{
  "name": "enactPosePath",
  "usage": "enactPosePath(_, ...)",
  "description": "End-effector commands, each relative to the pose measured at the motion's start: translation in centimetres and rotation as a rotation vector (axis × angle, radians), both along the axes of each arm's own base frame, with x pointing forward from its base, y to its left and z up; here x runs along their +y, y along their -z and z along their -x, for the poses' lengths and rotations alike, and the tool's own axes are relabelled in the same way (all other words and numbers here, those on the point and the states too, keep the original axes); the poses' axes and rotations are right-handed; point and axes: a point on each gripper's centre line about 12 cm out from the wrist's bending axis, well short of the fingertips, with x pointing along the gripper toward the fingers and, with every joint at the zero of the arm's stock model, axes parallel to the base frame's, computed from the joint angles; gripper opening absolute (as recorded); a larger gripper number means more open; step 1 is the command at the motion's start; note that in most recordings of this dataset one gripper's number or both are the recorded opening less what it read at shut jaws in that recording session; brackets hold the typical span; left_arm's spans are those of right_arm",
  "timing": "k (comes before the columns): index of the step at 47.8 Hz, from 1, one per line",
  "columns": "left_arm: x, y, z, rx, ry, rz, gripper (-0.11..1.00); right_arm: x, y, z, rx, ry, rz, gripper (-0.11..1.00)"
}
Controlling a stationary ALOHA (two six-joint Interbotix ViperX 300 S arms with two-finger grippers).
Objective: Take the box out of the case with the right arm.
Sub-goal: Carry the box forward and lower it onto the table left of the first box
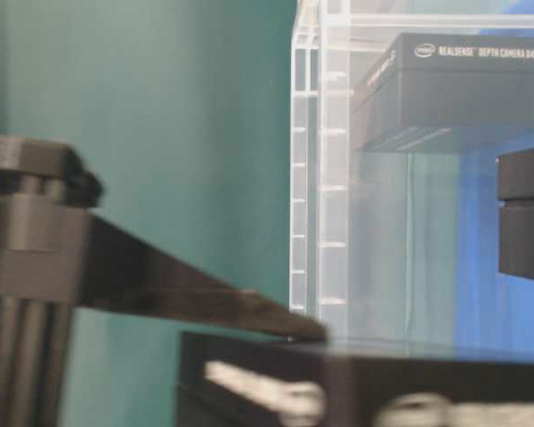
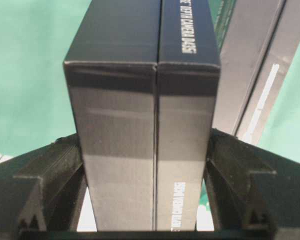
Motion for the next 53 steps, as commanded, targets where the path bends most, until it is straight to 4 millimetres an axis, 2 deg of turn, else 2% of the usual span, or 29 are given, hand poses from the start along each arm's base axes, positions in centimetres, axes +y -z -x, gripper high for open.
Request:
enactPosePath(1, 0.0, -0.3, -0.2, -0.012, -0.003, 0.0, 0.0, -0.3, -1.0, 0.0, -0.038, 0.005, -0.027, 0.69)
enactPosePath(12, 0.1, -0.3, -0.2, -0.012, -0.005, -0.001, 0.0, 0.0, 2.8, -1.7, -0.071, 0.006, -0.094, 0.69)
enactPosePath(17, 0.0, -0.3, -0.2, -0.012, -0.005, 0.0, 0.0, 0.3, 4.4, -2.0, -0.079, 0.007, -0.124, 0.69)
enactPosePath(24, 0.0, -0.3, -0.2, -0.014, -0.005, 0.0, 0.0, 0.4, 5.7, -1.9, -0.057, 0.018, -0.132, 0.69)
enactPosePath(36, 0.0, -0.3, -0.3, -0.014, -0.003, 0.0, 0.0, 0.3, 7.1, -1.8, -0.039, 0.024, -0.133, 0.69)
enactPosePath(53, 0.0, -0.3, -0.3, -0.014, -0.007, 0.002, 0.0, 0.3, 7.1, -1.8, -0.044, 0.017, -0.132, 0.69)
